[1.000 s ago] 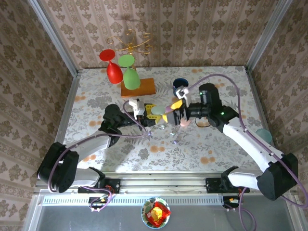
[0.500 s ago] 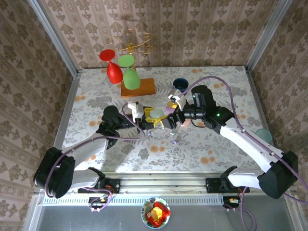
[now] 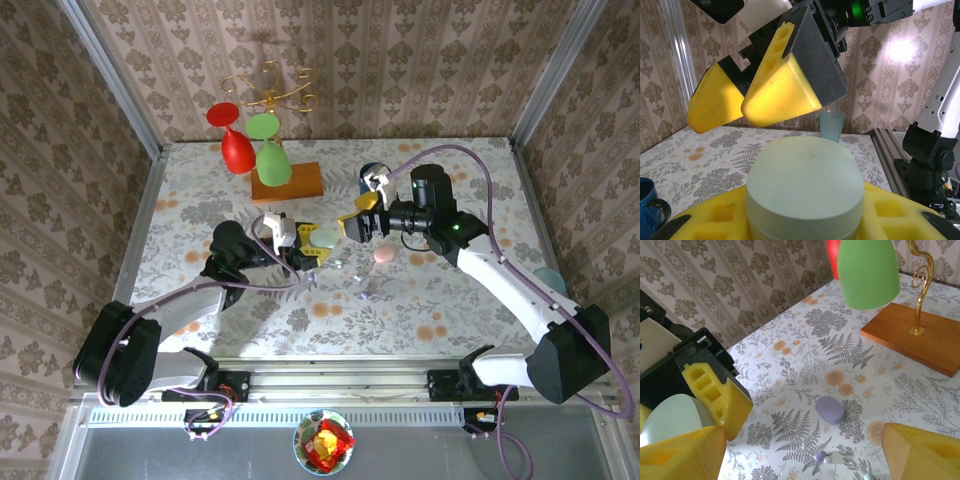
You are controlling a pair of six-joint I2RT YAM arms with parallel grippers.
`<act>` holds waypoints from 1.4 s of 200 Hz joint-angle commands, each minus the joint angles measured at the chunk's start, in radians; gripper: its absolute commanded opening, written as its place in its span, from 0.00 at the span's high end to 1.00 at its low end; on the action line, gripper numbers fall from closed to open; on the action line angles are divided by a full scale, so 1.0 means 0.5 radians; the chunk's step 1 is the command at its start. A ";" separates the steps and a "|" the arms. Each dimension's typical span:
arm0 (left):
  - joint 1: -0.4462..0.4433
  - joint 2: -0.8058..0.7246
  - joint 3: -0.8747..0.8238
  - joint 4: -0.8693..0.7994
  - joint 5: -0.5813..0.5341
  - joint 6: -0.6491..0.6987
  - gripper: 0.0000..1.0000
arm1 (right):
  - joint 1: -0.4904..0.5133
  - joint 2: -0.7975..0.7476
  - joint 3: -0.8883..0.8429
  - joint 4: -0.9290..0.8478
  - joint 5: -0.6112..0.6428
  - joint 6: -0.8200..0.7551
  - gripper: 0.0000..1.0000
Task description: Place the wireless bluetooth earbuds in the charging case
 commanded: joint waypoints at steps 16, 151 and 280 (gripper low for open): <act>0.009 0.029 0.002 0.108 0.032 -0.086 0.68 | 0.003 -0.112 -0.095 0.172 -0.141 -0.025 0.14; 0.017 0.080 0.017 0.202 0.128 -0.174 0.71 | 0.183 -0.086 -0.085 0.193 0.165 -0.267 0.22; 0.014 0.135 0.033 0.452 0.328 -0.437 0.71 | 0.135 0.070 0.032 0.276 -0.195 -0.194 0.38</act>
